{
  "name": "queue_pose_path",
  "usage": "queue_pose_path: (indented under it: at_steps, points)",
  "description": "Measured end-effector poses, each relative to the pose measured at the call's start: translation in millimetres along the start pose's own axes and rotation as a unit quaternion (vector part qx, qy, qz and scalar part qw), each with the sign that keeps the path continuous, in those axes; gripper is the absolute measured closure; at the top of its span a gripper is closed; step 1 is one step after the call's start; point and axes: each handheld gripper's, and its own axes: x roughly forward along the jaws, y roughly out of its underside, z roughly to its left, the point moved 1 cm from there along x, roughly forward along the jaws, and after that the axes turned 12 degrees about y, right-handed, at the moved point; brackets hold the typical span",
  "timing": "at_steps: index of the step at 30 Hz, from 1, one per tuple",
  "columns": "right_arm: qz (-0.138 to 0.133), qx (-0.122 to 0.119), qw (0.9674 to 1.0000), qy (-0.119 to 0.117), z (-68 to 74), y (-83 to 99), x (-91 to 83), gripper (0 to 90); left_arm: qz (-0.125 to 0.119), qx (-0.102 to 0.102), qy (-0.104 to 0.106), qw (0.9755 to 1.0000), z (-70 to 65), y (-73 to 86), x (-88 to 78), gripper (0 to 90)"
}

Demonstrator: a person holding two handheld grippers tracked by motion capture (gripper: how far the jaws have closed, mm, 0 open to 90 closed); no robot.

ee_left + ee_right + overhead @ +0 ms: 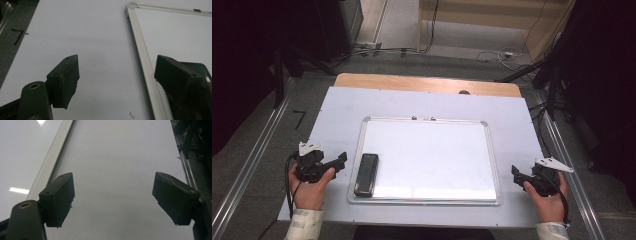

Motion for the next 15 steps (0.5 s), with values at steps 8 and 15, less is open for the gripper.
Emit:
queue_pose_path:
  at_steps: [8, 15]
  points:
    - [0.001, 0.0, 1.0, 0.001, 0.4, 0.1, 0.0, 16.7, 0.001, -0.009, -0.008, 0.9999, 12.8, 1.7, -4.6, 20.9]
    - [0.001, 0.0, 1.0, 0.001, 0.4, 0.2, 0.1, 16.7, 0.001, -0.016, -0.014, 0.9998, 21.1, 3.8, -7.1, 21.0]
